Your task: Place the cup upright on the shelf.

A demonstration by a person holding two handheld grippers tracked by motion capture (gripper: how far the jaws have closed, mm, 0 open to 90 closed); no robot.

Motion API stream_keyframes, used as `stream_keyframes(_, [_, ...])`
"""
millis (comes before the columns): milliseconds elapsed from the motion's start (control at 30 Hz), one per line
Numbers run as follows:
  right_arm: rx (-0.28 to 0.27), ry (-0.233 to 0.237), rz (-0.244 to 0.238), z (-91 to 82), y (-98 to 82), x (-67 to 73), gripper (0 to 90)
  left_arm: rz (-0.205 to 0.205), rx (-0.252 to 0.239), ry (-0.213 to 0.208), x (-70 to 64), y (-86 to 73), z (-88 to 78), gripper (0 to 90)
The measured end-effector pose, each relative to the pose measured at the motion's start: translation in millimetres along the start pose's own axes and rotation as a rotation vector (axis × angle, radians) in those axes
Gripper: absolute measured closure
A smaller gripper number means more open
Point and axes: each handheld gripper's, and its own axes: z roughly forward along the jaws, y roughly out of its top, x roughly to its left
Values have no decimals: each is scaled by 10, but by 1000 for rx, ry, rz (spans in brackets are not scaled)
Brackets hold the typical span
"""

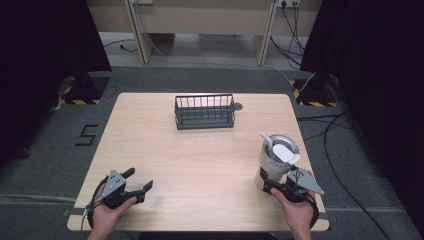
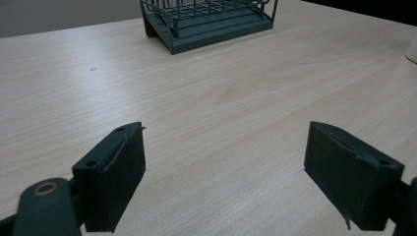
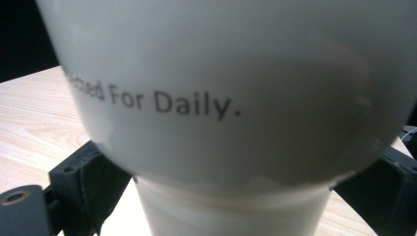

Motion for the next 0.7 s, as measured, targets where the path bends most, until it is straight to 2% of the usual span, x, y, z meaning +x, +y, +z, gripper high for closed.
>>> stream_keyframes(367, [-8,-2,-33,52,-17,7,56,1,2,-3,-3,-2,7,151])
stream_keyframes(700, [-16,-6,-32,110,-22,4,88,0,2,-6,-1,-3,5,152])
